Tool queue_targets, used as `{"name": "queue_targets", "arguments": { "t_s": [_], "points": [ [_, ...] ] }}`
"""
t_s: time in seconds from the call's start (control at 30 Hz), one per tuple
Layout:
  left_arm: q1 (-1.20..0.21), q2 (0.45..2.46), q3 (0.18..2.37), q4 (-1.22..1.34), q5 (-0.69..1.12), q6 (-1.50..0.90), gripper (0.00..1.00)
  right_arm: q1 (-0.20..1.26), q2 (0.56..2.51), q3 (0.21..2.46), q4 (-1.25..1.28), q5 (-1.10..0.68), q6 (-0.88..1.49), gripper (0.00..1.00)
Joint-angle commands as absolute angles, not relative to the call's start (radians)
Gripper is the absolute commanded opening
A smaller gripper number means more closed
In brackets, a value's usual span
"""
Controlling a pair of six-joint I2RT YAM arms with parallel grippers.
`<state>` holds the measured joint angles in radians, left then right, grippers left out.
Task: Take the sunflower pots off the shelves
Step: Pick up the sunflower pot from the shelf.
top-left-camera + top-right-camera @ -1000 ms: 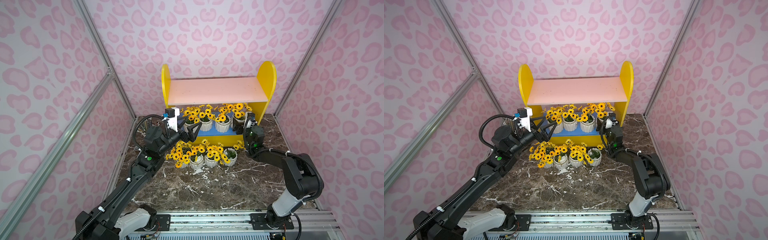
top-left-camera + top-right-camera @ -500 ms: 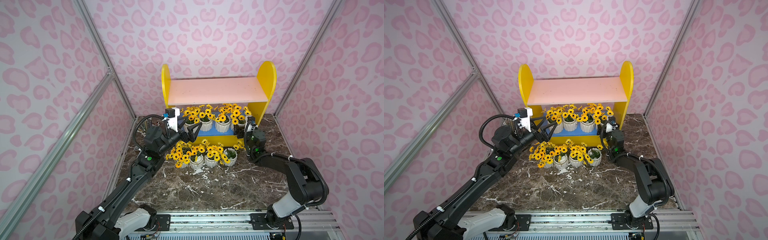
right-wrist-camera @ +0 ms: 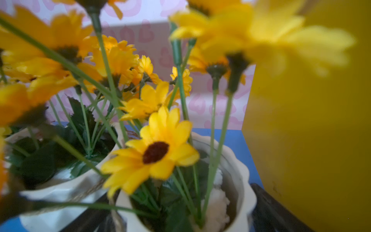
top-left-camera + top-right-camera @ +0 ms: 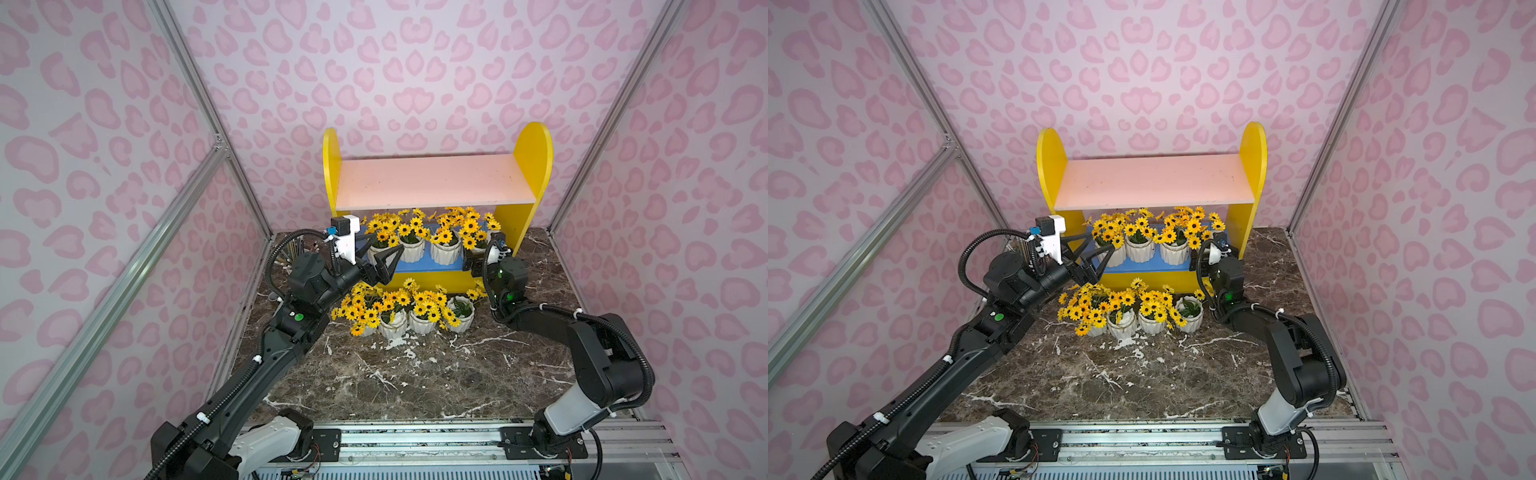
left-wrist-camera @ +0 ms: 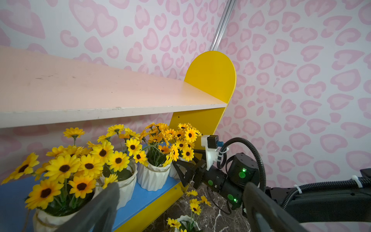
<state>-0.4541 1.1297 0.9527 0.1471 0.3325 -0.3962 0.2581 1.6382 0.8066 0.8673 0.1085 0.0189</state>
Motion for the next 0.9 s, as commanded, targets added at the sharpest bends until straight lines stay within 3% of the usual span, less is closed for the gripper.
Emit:
{"name": "queue_targets", "arguments": {
  "t_s": [0.0, 0.87],
  "points": [
    [-0.453, 1.124, 0.952, 0.194, 0.324, -0.399, 0.97, 0.255, 1.655, 0.831, 0.899, 0.107, 0.032, 0.99],
    [-0.452, 1.127, 0.945, 0.209, 0.343, -0.400, 0.97, 0.223, 1.738, 0.899, 0.976, 0.067, 0.029, 0.99]
  ]
}}
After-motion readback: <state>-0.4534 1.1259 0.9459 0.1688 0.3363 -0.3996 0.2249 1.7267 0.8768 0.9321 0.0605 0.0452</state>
